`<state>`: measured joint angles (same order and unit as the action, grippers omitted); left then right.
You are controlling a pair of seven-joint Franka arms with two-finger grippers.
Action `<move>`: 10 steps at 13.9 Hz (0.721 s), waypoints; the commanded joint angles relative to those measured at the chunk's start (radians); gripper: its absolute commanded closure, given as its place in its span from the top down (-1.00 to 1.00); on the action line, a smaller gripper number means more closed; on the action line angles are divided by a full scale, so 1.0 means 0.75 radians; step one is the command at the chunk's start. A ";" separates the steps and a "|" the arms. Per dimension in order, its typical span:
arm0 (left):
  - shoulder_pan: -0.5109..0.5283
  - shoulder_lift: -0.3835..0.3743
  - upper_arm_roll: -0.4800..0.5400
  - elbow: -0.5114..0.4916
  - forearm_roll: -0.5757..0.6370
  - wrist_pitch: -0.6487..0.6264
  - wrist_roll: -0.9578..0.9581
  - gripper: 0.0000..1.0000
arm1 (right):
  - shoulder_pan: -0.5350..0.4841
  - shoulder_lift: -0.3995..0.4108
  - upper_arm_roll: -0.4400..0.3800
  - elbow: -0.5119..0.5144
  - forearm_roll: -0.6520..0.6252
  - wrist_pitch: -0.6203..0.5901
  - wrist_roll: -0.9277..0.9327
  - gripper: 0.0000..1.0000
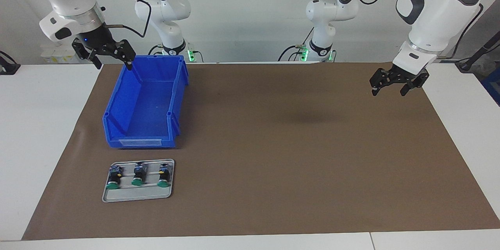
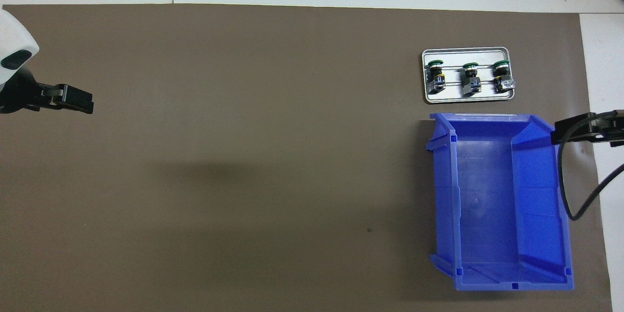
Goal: Place and press button with both arms
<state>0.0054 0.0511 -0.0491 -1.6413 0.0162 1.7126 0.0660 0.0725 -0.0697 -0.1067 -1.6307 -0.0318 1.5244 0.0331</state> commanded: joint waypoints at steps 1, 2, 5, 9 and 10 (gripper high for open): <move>0.009 -0.042 -0.006 -0.047 0.021 0.013 -0.014 1.00 | -0.031 -0.007 -0.011 -0.051 0.016 0.078 -0.020 1.00; 0.009 -0.042 -0.006 -0.047 0.021 0.013 -0.014 1.00 | -0.047 0.011 -0.011 -0.049 0.016 0.121 -0.028 1.00; 0.009 -0.042 -0.006 -0.047 0.021 0.013 -0.014 1.00 | -0.052 0.158 -0.009 -0.002 0.034 0.274 -0.028 1.00; 0.009 -0.042 -0.006 -0.047 0.021 0.013 -0.014 1.00 | -0.078 0.554 0.001 0.322 0.059 0.399 -0.030 1.00; 0.009 -0.042 -0.006 -0.047 0.021 0.011 -0.014 1.00 | -0.078 0.640 0.003 0.368 0.067 0.468 -0.030 1.00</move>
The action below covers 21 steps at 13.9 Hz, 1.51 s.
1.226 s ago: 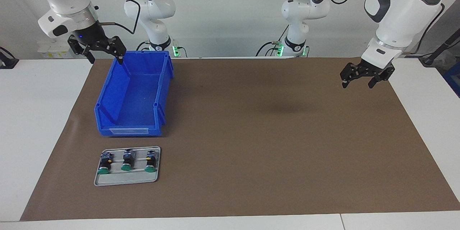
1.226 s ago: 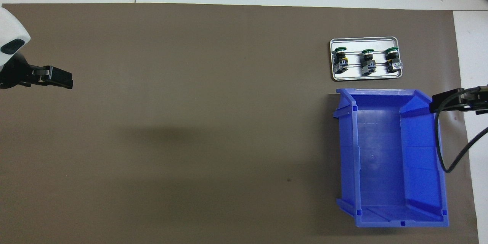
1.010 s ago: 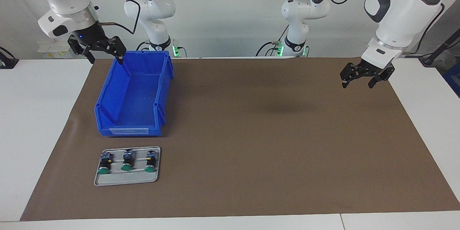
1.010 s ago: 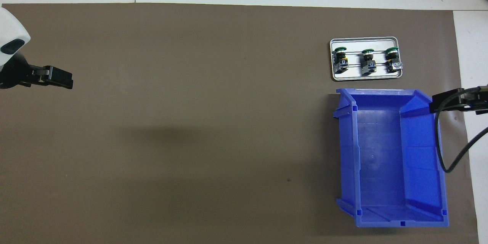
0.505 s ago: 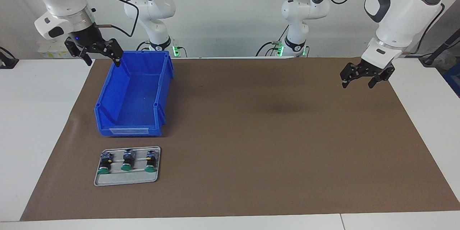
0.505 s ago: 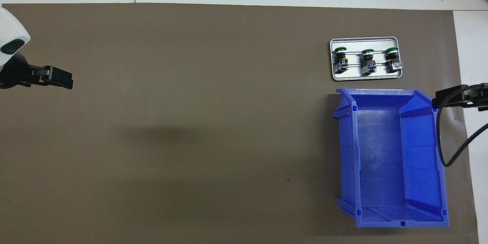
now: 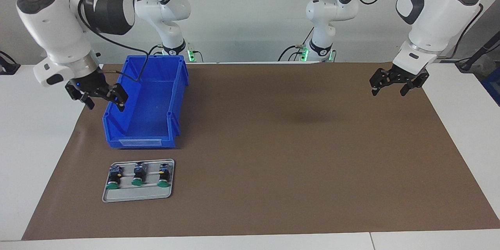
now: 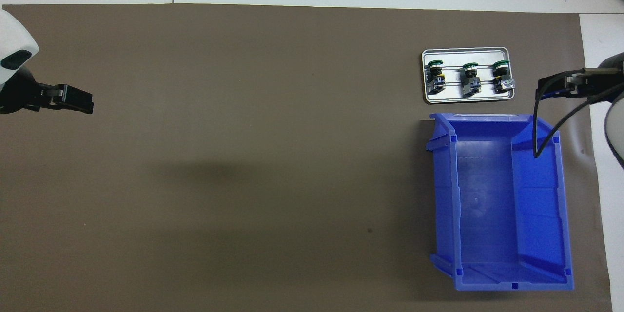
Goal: Place and press button with both arms
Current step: 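Reach the right gripper into the metal tray and grasp a green button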
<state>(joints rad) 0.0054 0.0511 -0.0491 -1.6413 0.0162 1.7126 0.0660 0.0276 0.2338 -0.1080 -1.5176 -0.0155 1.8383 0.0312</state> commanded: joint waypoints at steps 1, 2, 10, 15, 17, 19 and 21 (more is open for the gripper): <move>0.009 -0.042 -0.006 -0.047 0.021 0.013 -0.014 1.00 | -0.018 0.311 0.021 0.244 0.059 0.131 -0.027 1.00; 0.009 -0.042 -0.006 -0.047 0.021 0.013 -0.014 1.00 | -0.020 0.373 0.038 0.260 0.096 0.203 -0.027 1.00; 0.009 -0.042 -0.006 -0.047 0.021 0.013 -0.014 1.00 | 0.002 0.543 0.052 0.104 0.164 0.580 -0.084 1.00; 0.009 -0.042 -0.006 -0.047 0.021 0.013 -0.014 1.00 | -0.010 0.457 0.052 -0.097 0.164 0.627 -0.136 1.00; 0.009 -0.042 -0.006 -0.047 0.021 0.013 -0.014 1.00 | -0.010 0.453 0.052 -0.108 0.164 0.629 -0.140 0.85; 0.009 -0.042 -0.006 -0.047 0.021 0.013 -0.014 1.00 | -0.010 0.447 0.050 -0.136 0.164 0.627 -0.142 0.25; 0.009 -0.042 -0.006 -0.047 0.021 0.013 -0.014 1.00 | -0.014 0.427 0.048 -0.179 0.164 0.631 -0.172 -0.95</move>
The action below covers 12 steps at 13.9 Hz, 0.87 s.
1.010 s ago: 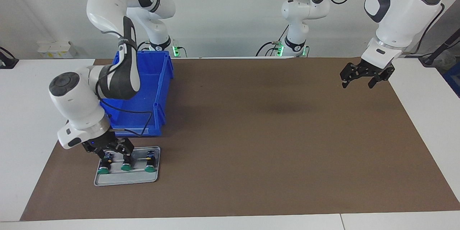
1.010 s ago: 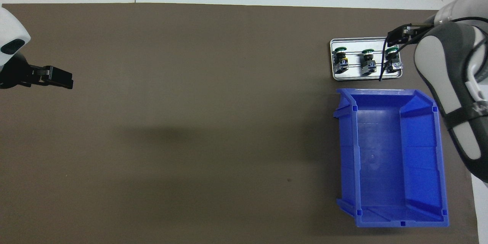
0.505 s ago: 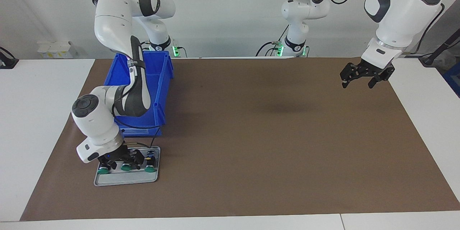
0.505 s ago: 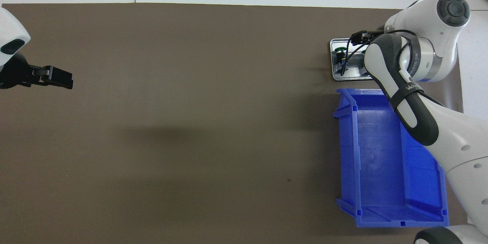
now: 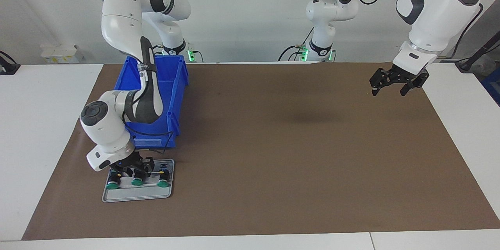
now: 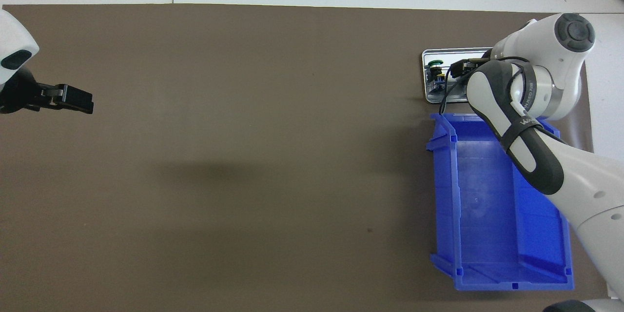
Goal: Place and press button with both arms
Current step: 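Reach the right gripper into the metal tray and grasp a green button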
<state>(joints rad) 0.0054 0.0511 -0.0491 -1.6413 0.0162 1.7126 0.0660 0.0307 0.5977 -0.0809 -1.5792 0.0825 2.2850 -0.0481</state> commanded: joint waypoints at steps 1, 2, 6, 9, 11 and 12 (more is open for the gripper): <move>0.009 -0.042 -0.006 -0.047 0.021 0.011 -0.014 1.00 | -0.026 -0.059 0.012 -0.091 0.033 0.036 -0.067 -1.00; 0.009 -0.042 -0.006 -0.047 0.021 0.013 -0.014 1.00 | -0.033 -0.057 0.012 -0.085 0.023 0.038 -0.065 -1.00; 0.009 -0.042 -0.006 -0.047 0.021 0.011 -0.014 1.00 | -0.012 -0.052 0.000 0.060 0.009 -0.019 0.186 -1.00; 0.009 -0.042 -0.006 -0.047 0.021 0.013 -0.014 1.00 | 0.004 -0.059 -0.003 0.193 -0.001 -0.109 0.537 -1.00; 0.009 -0.042 -0.006 -0.047 0.021 0.013 -0.014 1.00 | 0.033 -0.065 -0.003 0.260 -0.002 -0.167 0.830 -1.00; 0.009 -0.042 -0.006 -0.047 0.021 0.013 -0.014 1.00 | 0.065 -0.067 -0.009 0.295 -0.002 -0.199 0.993 -1.00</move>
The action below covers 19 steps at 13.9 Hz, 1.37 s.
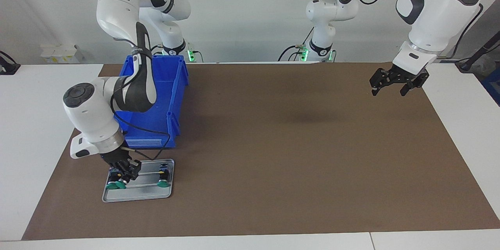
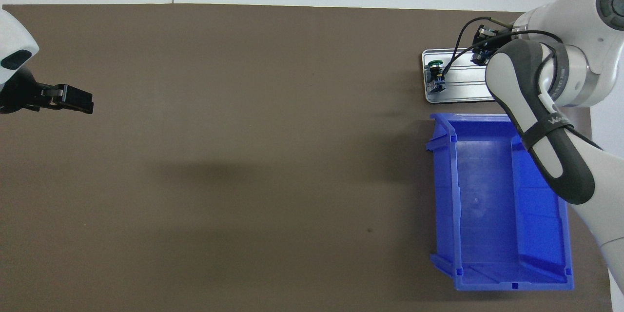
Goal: Place and press button with both arms
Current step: 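Carry the green button with the right gripper and set it mid-table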
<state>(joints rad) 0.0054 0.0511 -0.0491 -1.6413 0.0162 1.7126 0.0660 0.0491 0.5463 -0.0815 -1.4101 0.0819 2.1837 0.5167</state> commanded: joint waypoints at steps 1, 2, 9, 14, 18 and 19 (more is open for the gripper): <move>0.009 -0.042 -0.006 -0.047 0.021 0.013 -0.014 1.00 | 0.059 -0.010 -0.004 0.094 -0.001 -0.093 0.392 -1.00; 0.009 -0.042 -0.006 -0.047 0.021 0.013 -0.014 1.00 | 0.084 -0.039 0.008 0.097 0.005 -0.105 0.555 -1.00; 0.009 -0.042 -0.006 -0.047 0.021 0.013 -0.014 1.00 | 0.501 -0.060 0.004 0.091 -0.087 -0.177 1.552 -1.00; 0.007 -0.044 -0.006 -0.047 0.021 0.009 -0.002 1.00 | 0.758 0.091 0.004 0.143 -0.162 -0.173 1.982 -1.00; -0.018 -0.050 -0.008 -0.047 0.021 0.013 -0.010 1.00 | 0.877 0.255 0.013 0.295 -0.160 -0.100 2.123 -1.00; -0.003 -0.050 -0.008 -0.047 0.021 0.013 -0.010 1.00 | 0.906 0.274 0.013 0.287 -0.152 -0.041 2.146 -1.00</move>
<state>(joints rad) 0.0005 0.0451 -0.0637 -1.6414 0.0162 1.7126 0.0660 0.7030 0.7028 -0.0751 -1.2453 -0.0244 2.1087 2.0862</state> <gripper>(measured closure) 0.000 0.674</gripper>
